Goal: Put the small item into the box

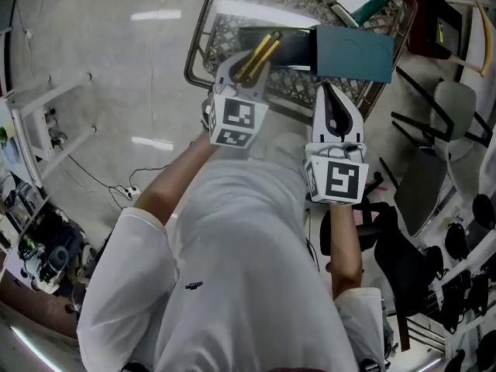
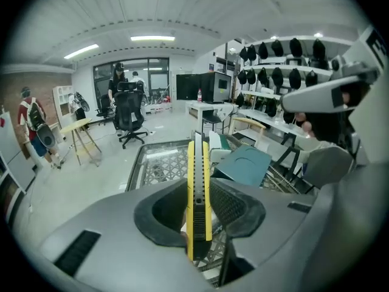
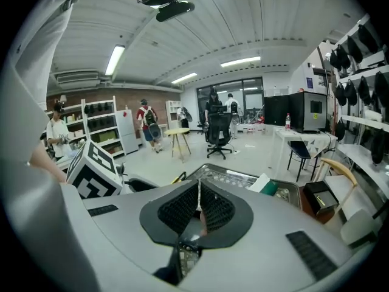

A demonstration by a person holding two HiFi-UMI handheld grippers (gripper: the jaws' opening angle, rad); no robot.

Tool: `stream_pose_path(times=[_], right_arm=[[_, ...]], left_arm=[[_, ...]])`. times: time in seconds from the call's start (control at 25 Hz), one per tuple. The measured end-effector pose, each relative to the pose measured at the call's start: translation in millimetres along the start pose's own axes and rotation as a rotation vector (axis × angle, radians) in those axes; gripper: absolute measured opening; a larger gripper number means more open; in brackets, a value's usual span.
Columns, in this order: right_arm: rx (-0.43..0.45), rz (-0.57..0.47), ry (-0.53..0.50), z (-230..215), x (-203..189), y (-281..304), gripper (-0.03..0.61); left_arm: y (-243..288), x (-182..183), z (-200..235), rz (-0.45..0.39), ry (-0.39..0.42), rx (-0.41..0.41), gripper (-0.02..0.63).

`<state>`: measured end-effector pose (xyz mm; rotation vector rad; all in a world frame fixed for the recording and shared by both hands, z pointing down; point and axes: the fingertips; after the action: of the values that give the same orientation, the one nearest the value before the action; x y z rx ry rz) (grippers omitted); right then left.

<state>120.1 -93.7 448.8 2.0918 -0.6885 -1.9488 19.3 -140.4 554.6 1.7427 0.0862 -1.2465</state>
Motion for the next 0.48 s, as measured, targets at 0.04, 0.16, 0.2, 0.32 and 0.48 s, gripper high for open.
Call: stream_pose_path(times=[0.04,0.16,0.2,0.32,0.48], right_arm=[[0.004,0.003,0.003,-1.0,-3.9,2.9,0.005],[0.019,0.019,0.016,1.1,-16.2,10.1,0.005],[0.025,0.022,0.020,2.6,-19.6,12.7,0.005],[0.041,0.025,0.029,5.6,-26.9,20.4,0.005],[0.040,0.036,0.038,4.0,-36.9,26.0,0.005]], left_arm=[[5.7,-4.8,-0.6,0.003,0.000,0.004,0.109],[20.3,-19.8,-5.5,0.018,0.024,0.000,0.109],[24.9,-24.8,-7.0,0.026,0.031,-0.004,0.109],[38.7,-36.8,-6.7,0.050,0.022,-0.013,0.109],[54.3,-45.2,-7.6,0.049,0.053,-0.029,0.109]])
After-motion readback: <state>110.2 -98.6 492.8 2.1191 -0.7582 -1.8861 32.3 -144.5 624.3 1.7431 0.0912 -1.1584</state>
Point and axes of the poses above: the fingertips, and each gripper's own axes: y forward along the fingers, z to its left, x out of its top, and after that the axes turned 4 degrees about y, right-handed
